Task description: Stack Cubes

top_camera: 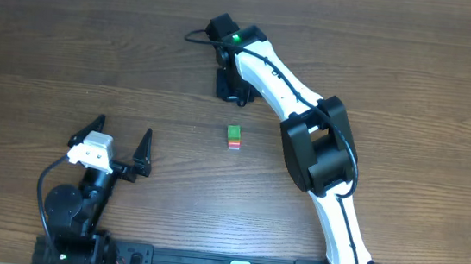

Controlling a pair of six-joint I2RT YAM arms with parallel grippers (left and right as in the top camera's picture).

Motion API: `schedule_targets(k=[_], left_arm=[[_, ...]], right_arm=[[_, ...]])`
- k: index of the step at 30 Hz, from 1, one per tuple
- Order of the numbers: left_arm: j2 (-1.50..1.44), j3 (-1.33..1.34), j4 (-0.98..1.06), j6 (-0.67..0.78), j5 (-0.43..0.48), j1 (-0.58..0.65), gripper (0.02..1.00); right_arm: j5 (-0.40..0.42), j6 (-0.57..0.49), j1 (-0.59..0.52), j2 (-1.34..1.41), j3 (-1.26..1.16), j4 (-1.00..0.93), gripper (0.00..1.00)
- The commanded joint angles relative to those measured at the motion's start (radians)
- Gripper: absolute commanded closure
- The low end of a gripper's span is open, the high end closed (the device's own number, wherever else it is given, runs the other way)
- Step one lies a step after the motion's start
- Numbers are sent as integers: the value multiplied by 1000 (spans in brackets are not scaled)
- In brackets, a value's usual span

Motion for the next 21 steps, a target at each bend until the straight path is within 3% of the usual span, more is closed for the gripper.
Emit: schedule_targets(k=[1, 12, 17, 21], left_arm=[[-5, -6, 3, 14, 14, 5, 20], [-5, -6, 3, 14, 14, 5, 20], [-5, -6, 3, 14, 14, 5, 20], [-5, -6, 3, 14, 14, 5, 20]], right_arm=[[-4, 3, -6, -92, 47, -25, 816], [80, 6, 49, -370, 46, -161, 844], [96, 88, 96, -444, -1, -277, 871], [95, 140, 135, -489, -113, -265, 864]])
